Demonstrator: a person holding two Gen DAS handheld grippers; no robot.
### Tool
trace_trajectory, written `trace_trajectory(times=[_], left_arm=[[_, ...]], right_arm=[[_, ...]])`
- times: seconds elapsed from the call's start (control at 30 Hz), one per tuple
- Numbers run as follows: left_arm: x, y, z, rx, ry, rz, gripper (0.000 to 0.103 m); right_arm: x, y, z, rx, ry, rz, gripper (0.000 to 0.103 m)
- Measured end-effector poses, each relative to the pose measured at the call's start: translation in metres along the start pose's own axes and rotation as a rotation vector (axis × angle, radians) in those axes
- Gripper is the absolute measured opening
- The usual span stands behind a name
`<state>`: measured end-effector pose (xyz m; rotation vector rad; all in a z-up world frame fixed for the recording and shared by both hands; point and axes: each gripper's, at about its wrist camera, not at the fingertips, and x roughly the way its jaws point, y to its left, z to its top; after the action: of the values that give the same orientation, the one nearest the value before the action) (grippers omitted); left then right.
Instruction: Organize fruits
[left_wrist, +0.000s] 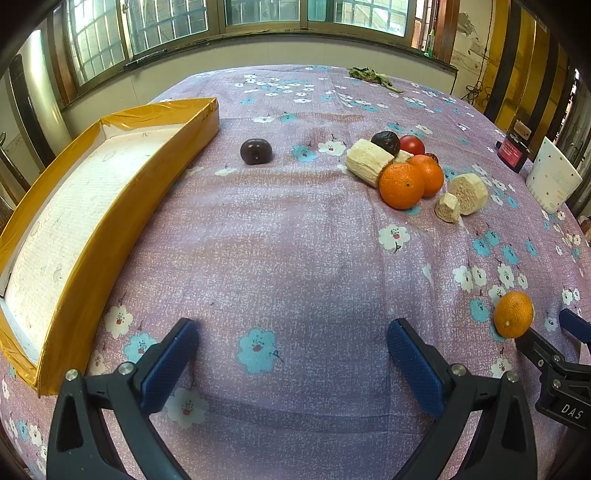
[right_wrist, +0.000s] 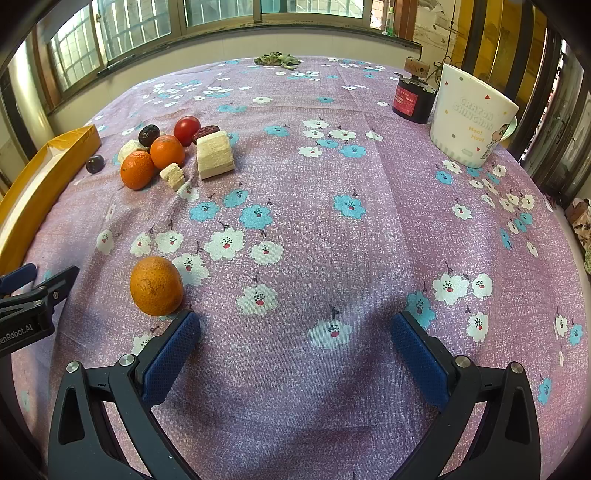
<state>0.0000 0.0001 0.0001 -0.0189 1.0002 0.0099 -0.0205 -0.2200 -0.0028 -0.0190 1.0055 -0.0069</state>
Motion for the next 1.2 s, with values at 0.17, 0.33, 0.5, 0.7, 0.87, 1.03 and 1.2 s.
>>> trace_trajectory(times=[0.17, 0.33, 0.5, 0.7, 0.87, 1.03, 1.2], left_arm=[[0.000, 0.000, 0.000, 0.000, 0.000, 0.000, 0.103], [0.000, -0.001, 0.000, -0.015, 0.000, 0.009, 0.103], [0.001, 0.000, 0.002, -0.014, 0.000, 0.012, 0.103], [-0.019, 0.012, 0.000, -0.018, -0.032, 0.037, 0.103], [-0.049, 0.025, -0.001, -0.022, -0.080, 0.016, 0.103], [-0.076, 0.037, -0.006, -0.022, -0.143, 0.017, 0.103], [-0.093, 0.045, -0.006, -0.035, -0.208, 0.031, 0.103]], right_arm=[[0.000, 0.000, 0.000, 0.000, 0.000, 0.000, 0.103], [-0.001, 0.000, 0.000, 0.002, 0.000, -0.001, 0.103], [-0.004, 0.002, 0.005, -0.014, 0.037, -0.027, 0.103], [-0.046, 0.017, 0.012, -0.055, -0.087, -0.028, 0.103], [-0.074, 0.025, 0.010, -0.026, -0.117, 0.016, 0.103], [-0.090, 0.037, 0.005, -0.055, -0.151, 0.006, 0.103], [-0.103, 0.040, 0.005, -0.057, -0.187, 0.017, 0.103]])
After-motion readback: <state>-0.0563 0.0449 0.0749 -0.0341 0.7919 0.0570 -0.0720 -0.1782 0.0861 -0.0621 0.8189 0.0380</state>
